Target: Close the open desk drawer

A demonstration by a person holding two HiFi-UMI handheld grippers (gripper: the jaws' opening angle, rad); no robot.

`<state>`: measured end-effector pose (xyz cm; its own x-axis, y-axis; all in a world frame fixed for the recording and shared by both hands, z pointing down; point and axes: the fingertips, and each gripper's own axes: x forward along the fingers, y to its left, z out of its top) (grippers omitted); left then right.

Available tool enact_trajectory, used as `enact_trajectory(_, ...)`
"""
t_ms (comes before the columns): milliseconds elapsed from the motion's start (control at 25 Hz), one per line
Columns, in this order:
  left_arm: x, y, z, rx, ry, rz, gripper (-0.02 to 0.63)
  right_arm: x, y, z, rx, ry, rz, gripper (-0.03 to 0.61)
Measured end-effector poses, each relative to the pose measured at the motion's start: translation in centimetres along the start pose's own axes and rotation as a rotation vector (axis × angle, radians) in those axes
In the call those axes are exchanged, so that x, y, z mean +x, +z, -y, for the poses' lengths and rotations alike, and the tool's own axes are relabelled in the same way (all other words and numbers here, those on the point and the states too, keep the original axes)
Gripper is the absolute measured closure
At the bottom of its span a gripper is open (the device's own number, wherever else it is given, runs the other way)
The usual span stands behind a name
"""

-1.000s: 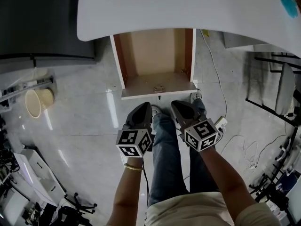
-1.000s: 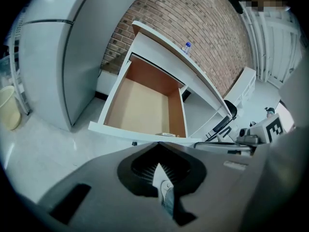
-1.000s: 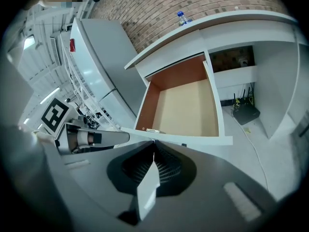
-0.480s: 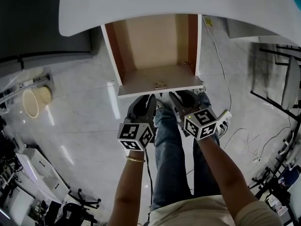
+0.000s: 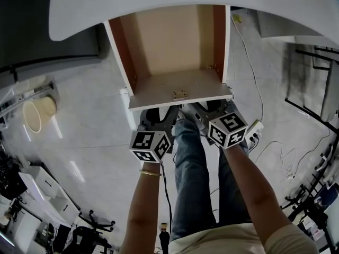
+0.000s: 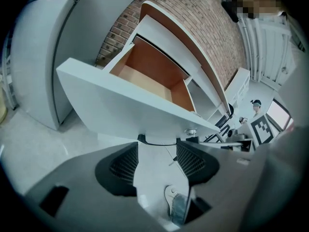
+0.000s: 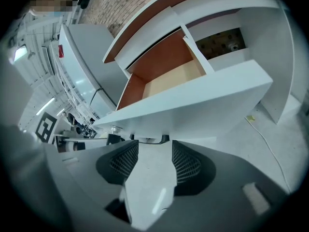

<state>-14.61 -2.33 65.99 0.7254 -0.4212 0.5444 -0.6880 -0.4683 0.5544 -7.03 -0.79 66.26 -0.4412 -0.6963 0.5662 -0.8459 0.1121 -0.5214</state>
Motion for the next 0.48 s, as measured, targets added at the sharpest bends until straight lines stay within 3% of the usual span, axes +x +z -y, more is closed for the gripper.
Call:
enact_trajectory(240,1.4,0.2,-1.0,0.006,-0.010,0.021,0.327,1.4,-0.7,0.5,-0.024,0.016,-0.013,0.350)
enact_trajectory(480,2.7,0.3,-1.2,0.020,-0.024,0.027,0.319,2.4,-0.4,0.9,-0.032,0.025,-0.003,0.341)
